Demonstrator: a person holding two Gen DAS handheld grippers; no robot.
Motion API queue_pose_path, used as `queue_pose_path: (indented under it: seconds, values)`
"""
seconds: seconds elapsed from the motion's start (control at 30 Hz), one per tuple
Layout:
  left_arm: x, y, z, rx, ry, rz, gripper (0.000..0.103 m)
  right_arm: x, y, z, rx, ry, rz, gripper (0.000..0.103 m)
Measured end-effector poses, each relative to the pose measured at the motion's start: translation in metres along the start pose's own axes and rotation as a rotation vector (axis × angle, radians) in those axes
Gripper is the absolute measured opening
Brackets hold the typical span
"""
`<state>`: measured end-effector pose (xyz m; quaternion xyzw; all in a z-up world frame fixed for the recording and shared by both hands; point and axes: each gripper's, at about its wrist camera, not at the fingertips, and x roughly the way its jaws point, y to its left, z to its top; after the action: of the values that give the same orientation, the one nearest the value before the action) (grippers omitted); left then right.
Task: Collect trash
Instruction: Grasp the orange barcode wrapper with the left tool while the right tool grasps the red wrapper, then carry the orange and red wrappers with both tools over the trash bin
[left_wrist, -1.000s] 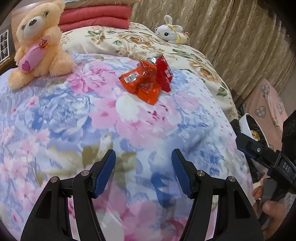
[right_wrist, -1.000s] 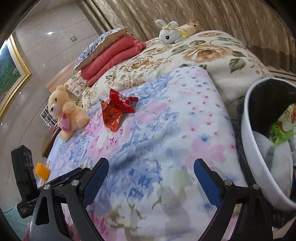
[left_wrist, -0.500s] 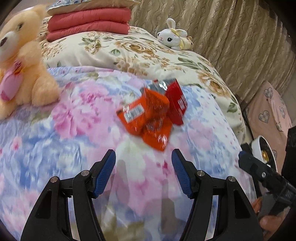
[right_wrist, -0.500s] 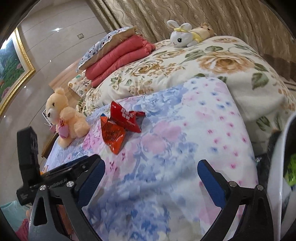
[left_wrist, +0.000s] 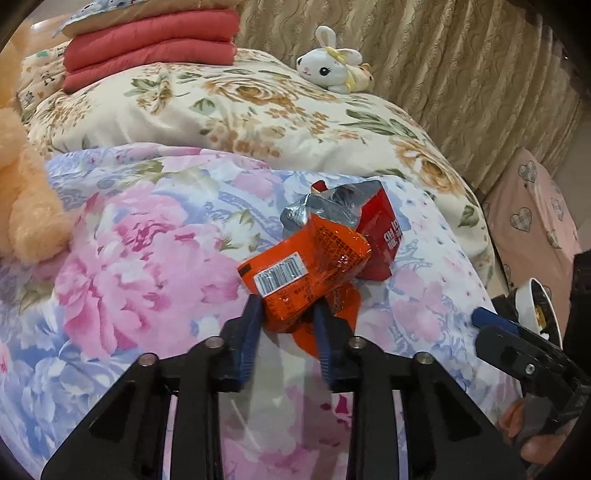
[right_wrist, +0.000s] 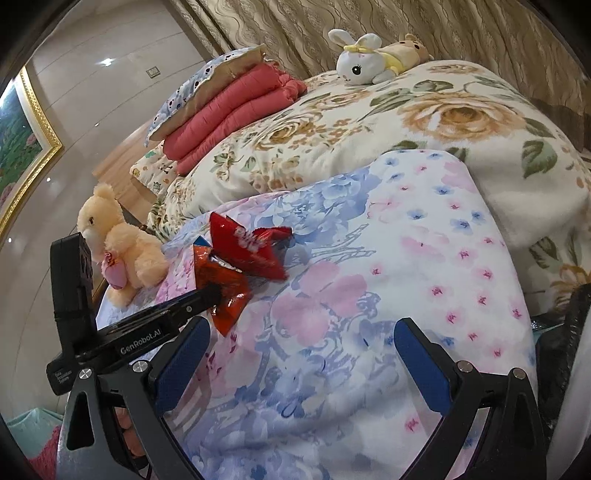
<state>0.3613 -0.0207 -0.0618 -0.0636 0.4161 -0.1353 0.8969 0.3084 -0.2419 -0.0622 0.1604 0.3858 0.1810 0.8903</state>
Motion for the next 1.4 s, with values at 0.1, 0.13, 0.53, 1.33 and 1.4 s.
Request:
queue_pose_path:
  seconds: [0.1,0.13,0.53,1.33,1.4]
  values:
    - [-0.004,-0.001,-0.002,0.013,-0.013,-0.003,0.019,0.005,0.004,0.003,-0.008,0.002,0.001,0.101]
    - [-0.006,-0.001,-0.003,0.016,-0.019,0.004,0.018,0.007,0.006,0.004,-0.013,0.002,0.000,0.101]
    - [-0.052,0.036,-0.050,-0.161,-0.029,0.004,0.018,0.041,0.038,0.028,-0.080,-0.005,-0.001,0.101]
    - [-0.068,0.011,-0.076,-0.122,-0.030,-0.006,0.018,0.006,0.050,-0.007,-0.080,0.009,-0.001,0.040]
    - [-0.075,0.001,-0.082,-0.118,-0.030,-0.018,0.018,-0.010,0.046,-0.018,-0.057,0.004,0.014,0.040]
